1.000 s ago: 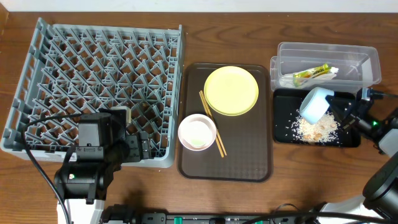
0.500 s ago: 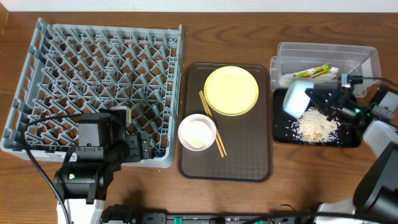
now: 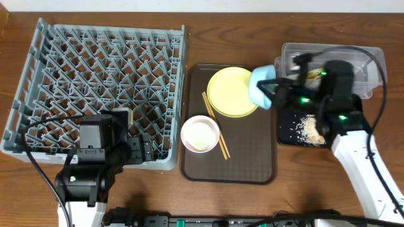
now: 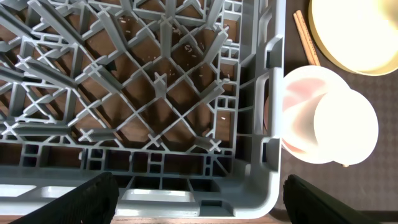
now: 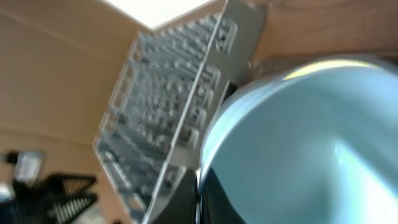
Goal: Sort waste into correct bins and load items into the dishwasher
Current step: 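Carry the emptied blue bowl back and set it on the yellow plate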
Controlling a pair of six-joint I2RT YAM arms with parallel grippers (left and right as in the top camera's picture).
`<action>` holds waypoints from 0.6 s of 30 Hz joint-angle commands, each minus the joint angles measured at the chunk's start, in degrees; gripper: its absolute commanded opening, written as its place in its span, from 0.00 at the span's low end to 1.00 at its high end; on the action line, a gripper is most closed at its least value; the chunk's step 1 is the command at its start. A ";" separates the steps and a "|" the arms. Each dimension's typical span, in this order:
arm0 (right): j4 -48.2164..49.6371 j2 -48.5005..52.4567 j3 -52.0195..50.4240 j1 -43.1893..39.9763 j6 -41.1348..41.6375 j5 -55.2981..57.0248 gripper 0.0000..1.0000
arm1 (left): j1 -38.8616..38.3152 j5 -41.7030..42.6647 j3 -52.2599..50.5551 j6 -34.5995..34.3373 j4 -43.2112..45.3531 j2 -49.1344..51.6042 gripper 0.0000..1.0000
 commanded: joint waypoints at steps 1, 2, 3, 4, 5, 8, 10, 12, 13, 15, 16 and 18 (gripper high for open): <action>-9.40 2.80 9.46 6.78 -13.20 18.23 0.01 | 0.22 0.52 1.27 -0.52 -0.13 -0.20 0.88; -12.37 4.42 12.11 8.59 -15.67 21.42 0.01 | 0.22 0.52 1.27 -0.52 -0.13 -0.20 0.88; -14.56 6.25 14.45 10.23 -17.79 24.13 0.01 | 0.22 0.52 1.27 -0.52 -0.13 -0.20 0.88; -16.37 8.41 16.68 11.74 -20.02 26.25 0.01 | 0.22 0.52 1.27 -0.55 -0.13 -0.20 0.88; -17.40 10.12 18.10 12.68 -21.29 27.52 0.01 | 0.22 0.52 1.27 -0.55 -0.13 -0.20 0.88; -18.16 17.33 21.11 15.28 -23.80 28.59 0.01 | 0.22 0.52 1.27 -0.52 -0.13 -0.20 0.88; -17.38 21.90 21.18 16.39 -23.82 29.90 0.01 | 0.22 0.52 1.27 -0.55 -0.13 -0.20 0.88; -16.76 27.39 21.18 17.70 -24.09 30.36 0.01 | 0.24 0.52 1.27 -0.55 -0.13 -0.20 0.88; -16.26 29.88 21.18 18.56 -24.48 30.42 0.01 | 0.22 0.52 1.27 -0.52 -0.11 -0.20 0.88; -14.93 33.29 21.18 20.15 -24.46 31.34 0.01 | 0.22 0.52 1.27 -0.52 -0.11 -0.20 0.88; -14.93 33.77 21.18 20.35 -24.46 31.82 0.04 | 0.22 0.52 1.27 -0.55 -0.13 -0.20 0.88; -15.30 34.07 21.18 20.74 -24.46 32.11 0.11 | 0.22 0.52 1.27 -0.55 -0.13 -0.20 0.88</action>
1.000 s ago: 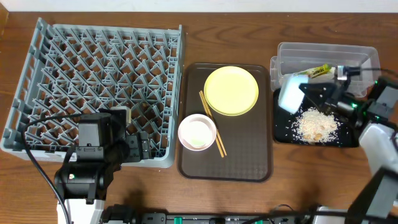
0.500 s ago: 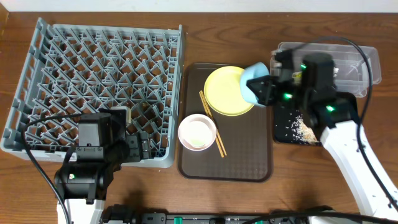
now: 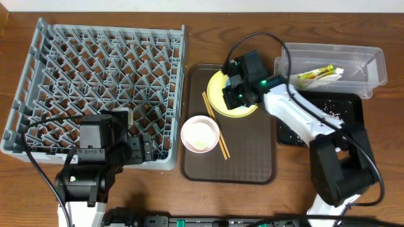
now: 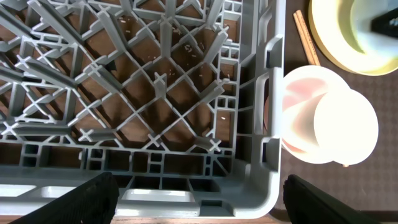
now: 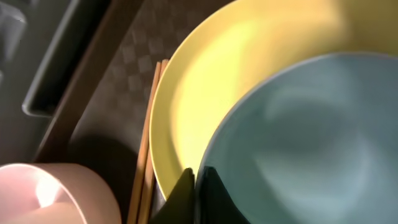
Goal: Sort waste into correct bins and load items into the dishwasher
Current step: 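Carry the emptied blue bowl back and set it on the yellow plate, then grasp the white cup with the right gripper and lift it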
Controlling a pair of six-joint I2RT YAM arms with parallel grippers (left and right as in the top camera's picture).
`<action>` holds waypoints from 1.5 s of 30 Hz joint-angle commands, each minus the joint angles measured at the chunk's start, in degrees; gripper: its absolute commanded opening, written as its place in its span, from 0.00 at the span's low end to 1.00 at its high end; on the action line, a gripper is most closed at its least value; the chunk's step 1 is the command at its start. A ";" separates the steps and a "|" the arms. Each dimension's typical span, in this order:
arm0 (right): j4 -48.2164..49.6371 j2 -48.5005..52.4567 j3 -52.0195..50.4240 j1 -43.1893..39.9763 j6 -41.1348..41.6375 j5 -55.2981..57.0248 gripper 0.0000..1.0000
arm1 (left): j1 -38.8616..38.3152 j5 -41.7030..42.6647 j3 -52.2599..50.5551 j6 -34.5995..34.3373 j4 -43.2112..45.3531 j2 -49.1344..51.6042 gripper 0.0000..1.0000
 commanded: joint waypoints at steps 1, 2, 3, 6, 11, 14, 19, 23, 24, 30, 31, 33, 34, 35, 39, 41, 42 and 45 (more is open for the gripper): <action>-0.33 0.61 0.66 1.14 -0.87 1.38 0.19 | 0.22 0.52 1.27 -0.55 -0.13 -0.20 0.88; -0.48 0.44 0.68 1.18 -0.87 1.36 0.25 | 0.22 0.52 1.27 -0.55 -0.13 -0.20 0.88; -0.90 0.15 0.76 1.25 -0.83 1.18 0.31 | 0.22 0.52 1.27 -0.55 -0.13 -0.20 0.88; -7.96 -2.78 4.72 1.27 -0.83 -1.51 0.45 | 0.22 0.52 1.27 -0.55 -0.11 -0.20 0.88; -19.96 -5.44 10.60 4.31 -0.83 -5.75 0.48 | 0.22 0.52 1.27 -0.55 -0.13 -0.20 0.88; -23.45 -4.28 9.77 8.48 -0.79 -4.85 0.46 | 0.22 0.52 1.27 -0.55 -0.13 -0.20 0.88; -22.60 -3.02 5.46 12.94 3.41 0.33 0.40 | 0.22 0.52 1.27 -0.55 -0.13 -0.20 0.88; -19.30 -2.91 1.73 13.99 5.60 0.33 0.31 | 0.22 0.52 1.27 -0.52 -0.13 -0.20 0.88; -18.71 -2.89 1.05 14.25 5.81 0.33 0.28 | 0.22 0.52 1.27 -0.55 -0.13 -0.20 0.88; -16.68 -2.89 -0.46 14.75 8.04 0.70 0.02 | 0.22 0.52 1.27 -0.55 -0.15 -0.20 0.88; -16.65 -2.89 -0.66 14.75 9.05 1.51 0.01 | 0.22 0.52 1.27 -0.55 -0.15 -0.20 0.88; -16.50 -2.89 -1.31 14.75 11.54 3.28 0.01 | 0.22 0.52 1.27 -0.55 -0.13 -0.20 0.88; -16.13 -2.89 -1.33 14.75 12.22 3.91 0.01 | 0.22 0.52 1.27 -0.55 -0.13 -0.20 0.88; -14.99 -2.97 -1.20 14.67 12.26 4.00 0.01 | 0.22 0.52 1.27 -0.55 -0.11 -0.20 0.88; -14.29 -4.76 2.69 12.76 12.28 3.58 0.01 | 0.22 0.83 1.27 -0.57 -0.07 -0.20 0.88; -14.60 -7.56 6.32 10.29 11.50 0.98 0.01 | 0.22 3.96 1.27 -0.57 1.01 -0.20 0.88; -14.60 -8.33 7.19 9.46 11.15 -0.20 0.01 | 0.22 5.22 1.27 -0.57 1.68 -0.20 0.88; -14.23 -11.85 9.57 5.22 10.99 -6.25 0.01 | 0.22 9.09 1.27 -2.27 4.46 0.11 0.88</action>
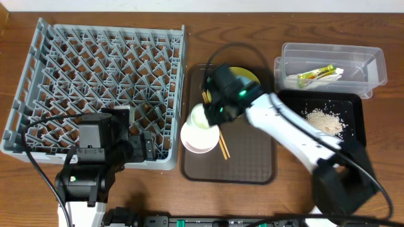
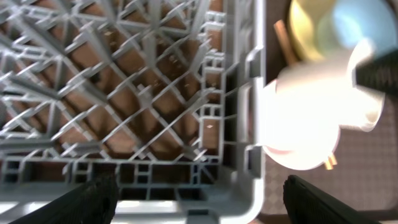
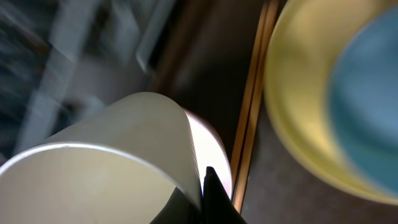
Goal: Sort waste into correct bins and load items into the dishwasher
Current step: 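Grasp the white cup with the right gripper and lift it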
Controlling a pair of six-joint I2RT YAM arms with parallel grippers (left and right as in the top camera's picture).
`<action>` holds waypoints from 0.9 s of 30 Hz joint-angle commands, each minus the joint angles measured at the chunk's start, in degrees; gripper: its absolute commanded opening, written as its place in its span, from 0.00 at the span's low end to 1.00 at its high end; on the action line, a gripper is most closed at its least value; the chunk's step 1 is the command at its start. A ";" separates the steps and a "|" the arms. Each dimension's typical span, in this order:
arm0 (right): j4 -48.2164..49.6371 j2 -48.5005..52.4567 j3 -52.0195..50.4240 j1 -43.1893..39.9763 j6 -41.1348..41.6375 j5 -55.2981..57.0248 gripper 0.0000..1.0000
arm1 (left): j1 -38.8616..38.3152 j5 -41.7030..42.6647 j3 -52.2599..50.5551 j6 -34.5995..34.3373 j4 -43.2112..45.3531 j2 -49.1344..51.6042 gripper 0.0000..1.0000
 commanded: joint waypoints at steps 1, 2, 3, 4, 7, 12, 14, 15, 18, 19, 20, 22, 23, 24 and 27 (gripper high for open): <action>0.83 -6.58 3.48 -5.29 -0.07 -8.57 0.01 | 0.22 6.82 1.27 -3.13 3.02 0.50 0.88; 1.01 -7.13 3.48 -6.99 -0.04 -11.32 0.01 | 0.22 8.74 1.27 -4.13 4.70 1.11 0.88; 1.22 -7.26 3.48 -8.96 -0.04 -15.91 0.01 | 0.22 11.58 1.27 -4.76 6.95 2.12 0.88; 1.33 -7.23 3.48 -9.57 -0.04 -17.99 0.01 | 0.22 14.53 1.27 -4.79 8.68 2.99 0.88; 2.47 -6.84 3.45 -12.55 -0.11 -30.23 0.01 | 0.22 25.29 1.27 -5.03 15.32 6.78 0.87; 5.51 -6.80 3.45 -13.38 -0.44 -47.12 0.01 | 0.22 49.88 1.27 -5.01 30.86 13.92 0.87; 6.27 -6.80 3.45 -13.27 -0.28 -50.66 0.01 | 0.22 54.80 1.27 -5.01 34.71 15.23 0.87; 6.51 -6.80 3.45 -13.29 0.04 -51.91 0.01 | 0.22 56.83 1.29 -5.03 36.28 15.76 0.87; 6.64 -6.80 3.45 -13.25 0.22 -54.34 0.01 | 0.22 62.18 1.27 -5.01 40.22 16.50 0.87; 6.62 -6.80 3.45 -13.25 0.22 -54.97 0.01 | 0.22 63.17 1.27 -5.01 41.09 16.50 0.87; 6.73 -6.80 3.45 -13.25 0.22 -55.78 0.01 | 0.22 63.95 1.29 -5.01 41.86 16.50 0.87; 7.26 -6.80 3.45 -13.18 0.22 -59.52 0.01 | 0.22 66.14 1.29 -5.01 43.69 16.50 0.87; 7.26 -6.80 3.45 -13.14 0.22 -60.15 0.01 | 0.22 66.60 1.29 -5.01 44.13 16.50 0.87; 7.21 -6.80 3.45 -13.00 0.22 -60.48 0.01 | 0.22 67.67 1.29 -5.01 44.96 16.50 0.86; 7.21 -6.80 3.45 -12.26 0.22 -60.46 0.01 | 0.22 69.13 1.29 -5.03 46.10 16.50 0.85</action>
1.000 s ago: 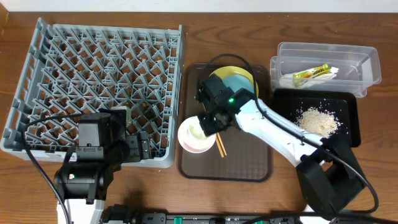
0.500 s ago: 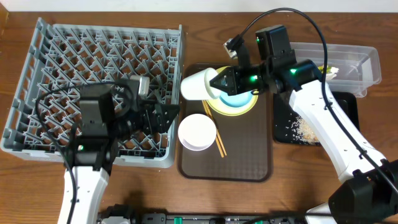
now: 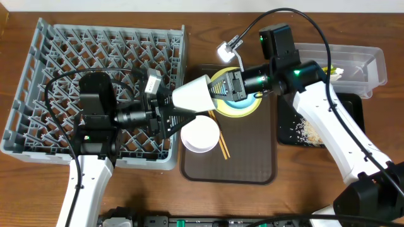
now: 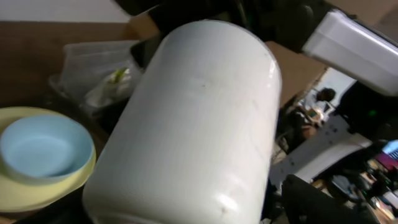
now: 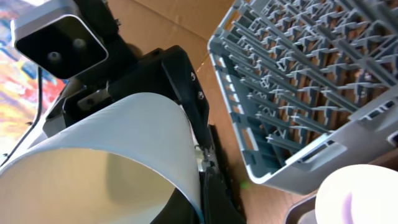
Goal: Sort waste into correct bins and load items into the dishwasher
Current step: 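Grasp the white cup with the right gripper and lift it, then hand the white cup from the right gripper to the left gripper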
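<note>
A white cup point(image 3: 196, 93) hangs tipped on its side above the brown tray's point(image 3: 252, 161) left edge. My right gripper point(image 3: 218, 90) is shut on its rim, pinching the wall point(image 5: 200, 186). My left gripper point(image 3: 165, 110) faces the cup's base point(image 4: 186, 124) from the rack side, open, with one dark finger point(image 4: 323, 199) showing beside the cup. A blue bowl point(image 3: 243, 103) sits on the yellow plate point(image 3: 218, 79). The pink bowl point(image 3: 201, 133) and chopsticks point(image 3: 223, 148) lie on the tray. The grey dish rack point(image 3: 113, 28) holds nothing.
At the back right stands a clear bin point(image 3: 366, 60) with a wrapper point(image 3: 320, 72) in it. A black tray point(image 3: 350, 104) holding spilled rice point(image 3: 309, 129) lies in front of it. The rack's right wall point(image 5: 348, 143) is close under the cup.
The cup was upright just over the pink bowl in my right gripper; now it is raised and tipped sideways. My left arm has come up from the rack's front corner to the cup's base.
My right gripper held the blue bowl by the bins, then over the yellow plate. Then the bowl sat on the plate and the gripper was shut on the white cup at the pink bowl. Now the cup hangs between both grippers.
</note>
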Controlling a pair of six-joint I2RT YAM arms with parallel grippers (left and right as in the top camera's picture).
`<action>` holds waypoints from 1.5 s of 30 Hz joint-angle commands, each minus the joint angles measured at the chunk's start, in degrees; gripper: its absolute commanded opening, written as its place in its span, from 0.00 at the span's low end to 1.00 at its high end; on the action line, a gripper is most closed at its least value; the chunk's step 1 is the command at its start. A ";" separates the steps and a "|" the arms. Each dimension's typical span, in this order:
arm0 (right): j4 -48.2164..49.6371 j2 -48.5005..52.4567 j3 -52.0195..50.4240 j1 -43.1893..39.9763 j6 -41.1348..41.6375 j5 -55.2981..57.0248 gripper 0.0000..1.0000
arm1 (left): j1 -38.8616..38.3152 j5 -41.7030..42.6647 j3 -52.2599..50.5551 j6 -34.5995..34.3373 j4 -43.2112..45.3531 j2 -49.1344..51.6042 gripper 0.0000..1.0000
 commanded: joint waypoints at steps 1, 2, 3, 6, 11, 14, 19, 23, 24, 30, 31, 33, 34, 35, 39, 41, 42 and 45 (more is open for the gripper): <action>0.04 -0.02 0.28 0.96 0.20 -3.17 0.01 | 0.17 4.04 0.70 0.39 0.57 0.00 0.85; -0.07 -0.02 0.28 1.25 0.17 -3.15 0.01 | 0.17 4.04 0.70 0.39 0.61 0.00 0.85; -0.13 -0.02 0.28 1.53 0.20 -3.15 0.01 | 0.17 4.02 0.70 0.42 0.66 0.00 0.85; -0.39 -0.02 0.28 2.12 0.22 -3.17 0.01 | 0.17 4.02 0.70 0.44 1.20 0.00 0.85; -1.62 -0.02 0.28 2.43 0.63 -3.15 0.01 | 0.17 4.02 0.70 0.42 2.38 0.00 0.82; -1.66 -0.02 0.28 2.43 0.61 -3.15 0.01 | 0.17 4.02 0.70 0.42 2.36 0.00 0.79; -1.68 -0.02 0.28 2.43 0.61 -3.15 0.01 | 0.17 4.02 0.70 0.42 2.38 0.00 0.69; -1.66 -0.02 0.28 2.43 0.61 -3.15 0.01 | 0.20 4.00 0.70 0.44 2.38 0.00 0.67; -1.68 -0.02 0.26 2.43 0.61 -3.15 0.01 | 0.20 3.96 0.70 0.44 2.38 0.00 0.67; -1.66 -0.02 0.26 1.03 0.52 -2.38 0.39 | 0.20 -1.51 0.68 0.46 0.98 0.00 0.67; -1.70 -0.02 0.28 0.11 0.55 -1.29 0.41 | 0.26 -5.99 0.70 0.46 -0.26 0.00 0.67; -3.17 -0.02 0.28 -2.36 0.57 5.77 0.48 | 0.24 -12.37 0.68 0.50 -2.32 0.00 0.68; -4.66 -0.02 0.26 -3.34 0.55 10.71 0.52 | 0.24 -16.41 0.68 0.50 -3.87 0.00 0.67; -6.34 -0.02 0.26 -4.24 0.42 16.31 0.53 | 0.24 -18.80 0.70 0.61 -4.85 0.00 0.67; -16.26 -0.22 0.28 -7.28 -4.02 39.67 0.52 | 0.24 -41.90 0.87 1.16 -16.09 -0.37 0.64; -18.18 -0.59 0.28 -7.41 -5.60 42.38 0.52 | 0.24 -49.57 1.60 1.18 -20.74 -0.83 0.63; -18.71 -0.85 0.28 -7.41 -6.01 43.39 0.52 | 0.24 -52.19 2.25 1.18 -22.91 -1.07 0.63; -21.55 -3.21 0.31 -7.52 -6.84 50.82 0.52 | 0.24 -66.42 9.42 1.16 -37.77 -1.38 0.60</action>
